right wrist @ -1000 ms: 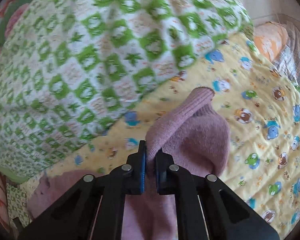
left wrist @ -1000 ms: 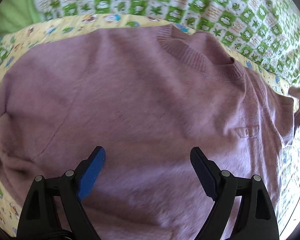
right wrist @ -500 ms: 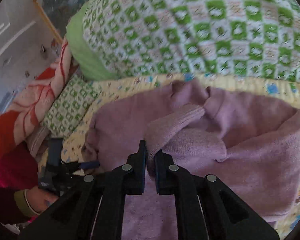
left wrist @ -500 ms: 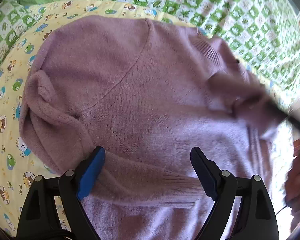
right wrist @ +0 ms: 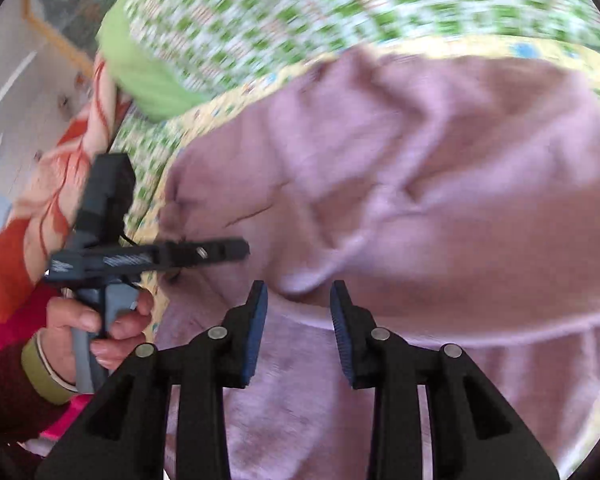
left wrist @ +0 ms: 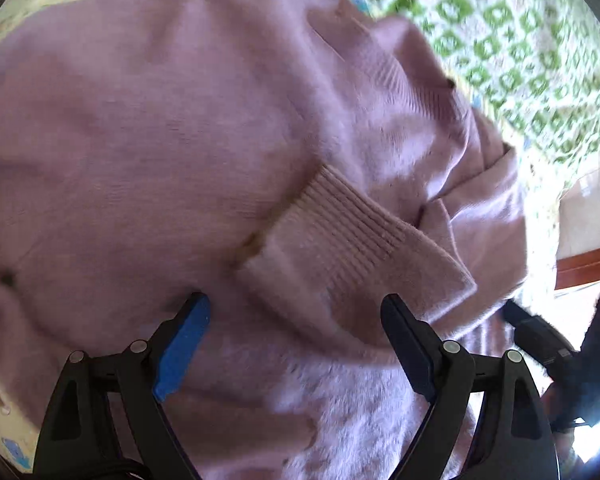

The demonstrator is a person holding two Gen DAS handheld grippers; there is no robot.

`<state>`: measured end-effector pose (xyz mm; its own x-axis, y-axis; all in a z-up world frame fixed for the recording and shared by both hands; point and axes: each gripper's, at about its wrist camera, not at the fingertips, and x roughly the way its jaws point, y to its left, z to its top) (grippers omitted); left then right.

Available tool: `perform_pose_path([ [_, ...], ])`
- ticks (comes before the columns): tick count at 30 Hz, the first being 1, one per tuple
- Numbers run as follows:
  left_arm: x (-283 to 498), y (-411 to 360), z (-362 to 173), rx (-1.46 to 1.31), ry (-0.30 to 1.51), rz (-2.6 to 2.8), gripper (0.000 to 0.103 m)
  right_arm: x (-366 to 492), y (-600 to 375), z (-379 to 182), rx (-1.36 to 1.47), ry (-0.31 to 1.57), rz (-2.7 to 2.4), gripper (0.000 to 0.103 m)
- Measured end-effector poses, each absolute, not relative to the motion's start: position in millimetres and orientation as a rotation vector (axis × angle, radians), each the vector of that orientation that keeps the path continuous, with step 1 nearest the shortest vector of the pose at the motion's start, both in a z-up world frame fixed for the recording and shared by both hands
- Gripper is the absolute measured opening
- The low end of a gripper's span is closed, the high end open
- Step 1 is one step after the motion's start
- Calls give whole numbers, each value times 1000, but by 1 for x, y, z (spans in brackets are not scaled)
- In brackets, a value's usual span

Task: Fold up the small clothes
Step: 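Carry the held sleeve across the sweater body with the right tool, then grasp the other sleeve cuff with the left tool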

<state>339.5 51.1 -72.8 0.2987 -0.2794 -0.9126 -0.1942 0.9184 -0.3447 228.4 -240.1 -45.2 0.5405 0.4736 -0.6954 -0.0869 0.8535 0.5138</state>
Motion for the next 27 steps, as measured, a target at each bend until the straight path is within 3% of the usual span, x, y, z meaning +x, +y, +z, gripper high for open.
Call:
perform_pose_path([
  [2,347,40,-73,-422,1235,-74,54,218,-261,-41,481,920,281,34],
  [3,349,35,-72,-415,1219,-101,21,214,-271,-38,495,909,252,34],
  [4,351,30,-69,-408,1210,-122,5,209,-281,-37,507,901,221,34],
  [11,315,67,31,-425,852,-101,5,182,-346,-21,610,818,-7,36],
  [12,312,79,28,-432,846,-73,5,179,-351,-20,620,807,-35,39],
  [14,308,103,11,-446,875,-14,5,175,-361,-21,636,796,-92,55],
  [15,304,116,1,-472,890,9,5,174,-365,-23,646,793,-113,57],
  [20,290,145,-26,-543,885,62,5,188,-372,-31,632,822,-173,57],
  [27,290,127,-39,-509,911,57,6,237,-385,-40,595,871,-178,59],
])
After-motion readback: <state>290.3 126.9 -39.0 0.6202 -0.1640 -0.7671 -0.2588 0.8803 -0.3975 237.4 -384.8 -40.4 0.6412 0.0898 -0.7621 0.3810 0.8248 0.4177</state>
